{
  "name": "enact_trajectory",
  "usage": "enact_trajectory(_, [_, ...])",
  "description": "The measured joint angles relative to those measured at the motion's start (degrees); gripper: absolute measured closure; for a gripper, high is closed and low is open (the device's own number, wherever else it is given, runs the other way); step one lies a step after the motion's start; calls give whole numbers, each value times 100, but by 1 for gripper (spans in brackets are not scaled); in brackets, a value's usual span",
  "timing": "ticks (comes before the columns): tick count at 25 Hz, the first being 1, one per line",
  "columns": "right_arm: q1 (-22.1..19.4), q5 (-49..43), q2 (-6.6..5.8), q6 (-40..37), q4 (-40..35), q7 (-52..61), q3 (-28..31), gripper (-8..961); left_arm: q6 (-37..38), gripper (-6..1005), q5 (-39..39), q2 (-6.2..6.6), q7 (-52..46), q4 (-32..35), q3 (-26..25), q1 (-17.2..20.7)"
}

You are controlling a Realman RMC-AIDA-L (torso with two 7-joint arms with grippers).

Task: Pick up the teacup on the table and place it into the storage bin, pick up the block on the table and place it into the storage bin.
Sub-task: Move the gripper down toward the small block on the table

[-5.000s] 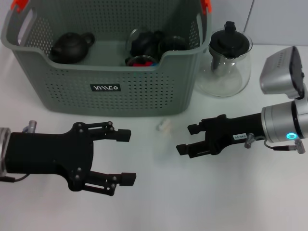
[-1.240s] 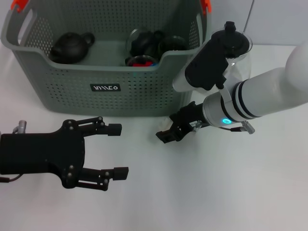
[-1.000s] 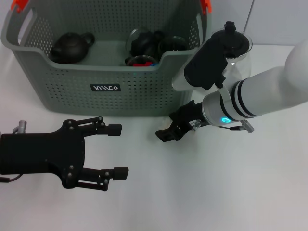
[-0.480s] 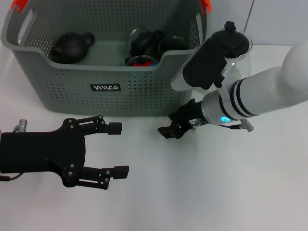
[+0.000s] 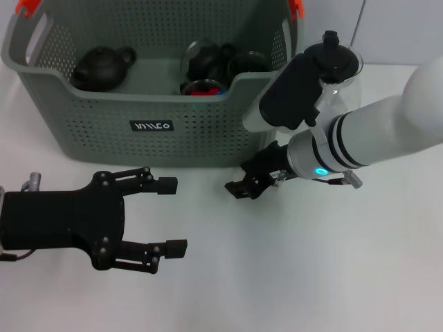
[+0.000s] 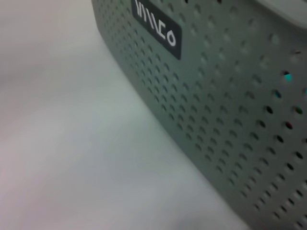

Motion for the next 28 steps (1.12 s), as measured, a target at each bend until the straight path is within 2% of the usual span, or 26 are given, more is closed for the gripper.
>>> enact_trajectory(9, [77, 287, 2, 148, 201, -150, -145, 414, -3, 91, 0, 0, 3, 0, 4, -9])
enact_trajectory(28, [145, 297, 19, 203, 279, -193, -145, 413, -25, 90, 0, 0, 3, 0, 4, -9])
